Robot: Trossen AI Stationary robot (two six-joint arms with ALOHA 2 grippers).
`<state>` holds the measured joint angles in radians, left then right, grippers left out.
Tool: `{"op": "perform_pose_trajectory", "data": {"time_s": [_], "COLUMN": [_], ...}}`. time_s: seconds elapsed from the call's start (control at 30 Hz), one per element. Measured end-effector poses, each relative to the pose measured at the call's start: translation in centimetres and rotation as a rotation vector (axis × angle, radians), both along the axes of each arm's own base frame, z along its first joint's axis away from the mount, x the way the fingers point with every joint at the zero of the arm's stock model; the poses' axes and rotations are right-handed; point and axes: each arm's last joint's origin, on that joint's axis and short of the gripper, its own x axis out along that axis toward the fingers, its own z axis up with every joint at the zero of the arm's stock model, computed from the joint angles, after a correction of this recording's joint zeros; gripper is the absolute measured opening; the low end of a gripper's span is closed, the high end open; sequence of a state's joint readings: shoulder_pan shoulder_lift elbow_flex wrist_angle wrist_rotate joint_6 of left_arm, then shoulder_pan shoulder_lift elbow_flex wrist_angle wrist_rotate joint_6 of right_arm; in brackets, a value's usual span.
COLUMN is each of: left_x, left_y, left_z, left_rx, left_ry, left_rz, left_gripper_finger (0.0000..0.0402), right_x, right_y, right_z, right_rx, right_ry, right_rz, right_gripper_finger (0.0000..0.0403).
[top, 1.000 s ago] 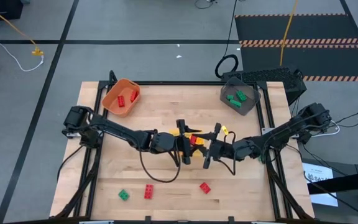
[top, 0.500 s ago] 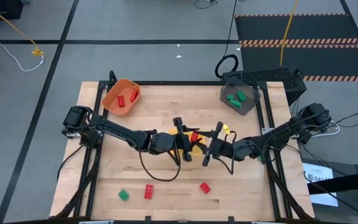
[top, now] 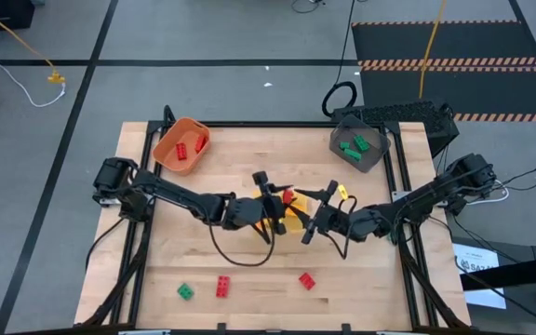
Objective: Sort & place blocks by color
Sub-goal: Put the right red 8-stud game piece into the orange bin
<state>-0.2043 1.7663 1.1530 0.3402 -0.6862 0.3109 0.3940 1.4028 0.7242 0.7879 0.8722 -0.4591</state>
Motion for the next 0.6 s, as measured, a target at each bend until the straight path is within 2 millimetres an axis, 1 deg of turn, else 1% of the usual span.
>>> {"op": "perform_pose_trajectory", "data": {"time_s": [0.1,0.23,0.33,0.4,0.53,0.6], "left_x": [-0.7,-2.3,-4.1,-5.5,-8.6,-10.2], "left_y": [1.3,3.9,6.9,9.3,14.0,16.1], "left_z": [0.7,2.7,4.3,4.8,4.8,4.4], "left_rx": [-0.017,-0.06,-0.11,-0.136,-0.218,-0.287], "left_ry": [0.016,0.017,0.024,0.059,0.156,0.211], "left_rz": [0.088,0.191,0.297,0.389,0.578,0.651], "left_gripper_finger": [0.0152,0.0152,0.0152,0.0152,0.0152,0.0152], "right_x": [-0.2,-0.5,-0.8,-1.1,-1.5,-1.7], "right_y": [0.2,0.5,0.8,1.0,1.2,1.3], "right_z": [0.3,0.7,1.0,1.3,1.7,1.9], "right_rx": [-0.013,-0.032,-0.035,-0.031,-0.042,-0.042], "right_ry": [-0.004,-0.01,-0.018,-0.028,-0.028,-0.028], "right_rz": [0.012,0.028,0.041,0.048,0.063,0.068], "right_gripper_finger": [0.0209,0.0209,0.021,0.021,0.021,0.021]}}
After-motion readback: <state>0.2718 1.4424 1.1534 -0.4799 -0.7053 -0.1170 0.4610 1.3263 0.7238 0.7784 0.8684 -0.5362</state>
